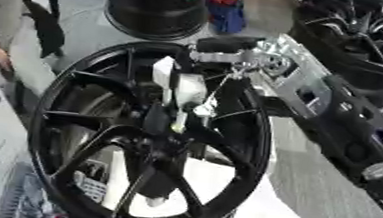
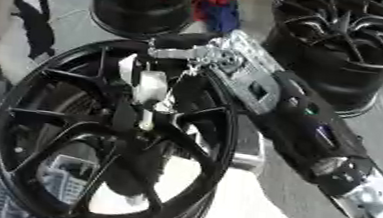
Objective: Pull the pin out of the wheel hub.
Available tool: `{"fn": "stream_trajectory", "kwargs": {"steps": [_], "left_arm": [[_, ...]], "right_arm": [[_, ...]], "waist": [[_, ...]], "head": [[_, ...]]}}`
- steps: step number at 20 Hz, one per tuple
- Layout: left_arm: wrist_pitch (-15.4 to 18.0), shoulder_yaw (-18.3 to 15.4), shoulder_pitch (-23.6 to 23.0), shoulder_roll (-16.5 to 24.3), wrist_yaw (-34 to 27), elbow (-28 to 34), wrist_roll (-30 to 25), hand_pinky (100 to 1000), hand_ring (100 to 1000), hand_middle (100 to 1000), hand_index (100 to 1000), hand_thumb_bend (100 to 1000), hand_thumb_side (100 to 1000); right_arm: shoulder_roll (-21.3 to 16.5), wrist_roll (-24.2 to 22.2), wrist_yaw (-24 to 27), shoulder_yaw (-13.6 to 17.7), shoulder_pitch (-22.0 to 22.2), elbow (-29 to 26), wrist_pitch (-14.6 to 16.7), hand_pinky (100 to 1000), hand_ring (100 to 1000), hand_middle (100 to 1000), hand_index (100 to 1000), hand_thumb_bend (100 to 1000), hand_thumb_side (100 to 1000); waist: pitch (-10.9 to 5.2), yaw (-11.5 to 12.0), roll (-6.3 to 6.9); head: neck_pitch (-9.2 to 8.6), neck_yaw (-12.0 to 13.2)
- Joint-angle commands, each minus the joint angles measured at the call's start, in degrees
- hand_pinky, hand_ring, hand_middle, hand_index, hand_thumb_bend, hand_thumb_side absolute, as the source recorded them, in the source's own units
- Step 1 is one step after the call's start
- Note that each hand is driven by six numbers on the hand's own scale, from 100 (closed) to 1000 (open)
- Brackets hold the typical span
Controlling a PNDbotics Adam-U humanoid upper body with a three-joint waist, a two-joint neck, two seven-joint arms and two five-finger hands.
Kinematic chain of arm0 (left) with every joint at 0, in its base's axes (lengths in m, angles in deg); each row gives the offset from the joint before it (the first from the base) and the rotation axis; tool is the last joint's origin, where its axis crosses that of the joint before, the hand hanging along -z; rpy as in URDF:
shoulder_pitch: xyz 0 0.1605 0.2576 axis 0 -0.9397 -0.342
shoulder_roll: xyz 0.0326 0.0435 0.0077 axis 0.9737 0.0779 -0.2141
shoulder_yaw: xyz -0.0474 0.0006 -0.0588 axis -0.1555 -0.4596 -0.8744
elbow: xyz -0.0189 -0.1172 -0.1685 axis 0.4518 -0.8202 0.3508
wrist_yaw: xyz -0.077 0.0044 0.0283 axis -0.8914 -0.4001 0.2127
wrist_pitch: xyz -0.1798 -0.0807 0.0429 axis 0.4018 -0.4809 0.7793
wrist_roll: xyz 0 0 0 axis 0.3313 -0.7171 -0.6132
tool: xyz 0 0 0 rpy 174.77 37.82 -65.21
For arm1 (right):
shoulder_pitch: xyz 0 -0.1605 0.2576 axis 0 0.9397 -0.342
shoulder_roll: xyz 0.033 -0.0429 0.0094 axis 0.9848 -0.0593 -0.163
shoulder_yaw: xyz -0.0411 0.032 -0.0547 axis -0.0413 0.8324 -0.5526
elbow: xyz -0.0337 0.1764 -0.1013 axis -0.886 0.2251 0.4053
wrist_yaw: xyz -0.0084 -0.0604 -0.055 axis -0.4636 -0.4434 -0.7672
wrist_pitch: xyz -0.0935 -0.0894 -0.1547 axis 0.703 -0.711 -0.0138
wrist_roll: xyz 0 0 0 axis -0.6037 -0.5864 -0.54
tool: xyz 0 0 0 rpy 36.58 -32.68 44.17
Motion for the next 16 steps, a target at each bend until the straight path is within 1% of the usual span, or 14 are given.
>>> {"fn": "stream_trajectory", "kwargs": {"steps": [1, 5, 6, 8, 10, 12, 14, 16], "left_arm": [[0.1, -0.2, 0.7, 1.0, 0.3, 0.6, 0.0, 581, 566, 605, 689, 447, 237], [0.1, -0.4, 0.3, 1.3, 0.4, 0.5, 0.2, 581, 566, 605, 689, 446, 237], [0.1, -0.5, 0.2, 1.3, 0.4, 0.4, 0.3, 581, 566, 605, 689, 446, 237], [0.1, -0.9, 0.0, 1.5, 0.4, 0.4, 0.6, 582, 566, 604, 689, 446, 237], [0.1, -1.2, -0.4, 1.6, 0.4, 0.5, 1.0, 582, 565, 604, 689, 447, 236], [0.1, -1.5, -0.7, 1.6, 0.4, 0.5, 1.3, 582, 565, 604, 689, 447, 236], [0.1, -1.8, -0.9, 1.5, 0.4, 0.5, 1.6, 582, 566, 604, 689, 446, 236], [0.1, -2.2, -0.9, 1.3, 0.3, 0.6, 2.0, 582, 565, 604, 689, 446, 236]], "right_arm": [[-4.3, 0.6, 2.8, 2.3, -1.8, -5.2, -1.8, 561, 509, 527, 667, 105, 194], [-9.1, 1.7, 5.4, 5.1, -1.9, -10.5, -3.8, 571, 518, 535, 672, 111, 198], [-10.5, 2.0, 6.0, 5.9, -1.6, -11.9, -4.1, 585, 529, 544, 677, 115, 199], [-13.7, 3.2, 7.1, 8.0, 0.0, -15.1, -4.6, 605, 538, 551, 680, 115, 197], [-17.6, 5.2, 8.2, 10.5, 3.2, -18.9, -5.0, 614, 542, 555, 682, 115, 193], [-22.2, 8.3, 9.2, 14.1, 8.7, -23.1, -5.6, 613, 540, 554, 681, 120, 187], [-26.4, 12.5, 9.6, 18.5, 16.0, -26.6, -6.5, 613, 536, 551, 679, 132, 180], [-28.9, 18.0, 9.2, 23.7, 26.4, -28.8, -8.1, 611, 529, 545, 674, 144, 170]], "waist": [[-0.97, -0.3, 0.31], [-1.18, -1.3, 0.14], [-1.23, -1.7, 0.11], [-1.34, -2.5, 0.1], [-1.47, -3.4, 0.2], [-1.5, -4.2, 0.31], [-1.4, -4.9, 0.46], [-1.15, -5.6, 0.72]], "head": [[-0.03, 0.2], [-0.12, 0.8], [-0.07, 1.1], [0.1, 1.9], [0.18, 2.6], [0.24, 3.3], [0.25, 4.1], [-0.06, 5.0]]}}
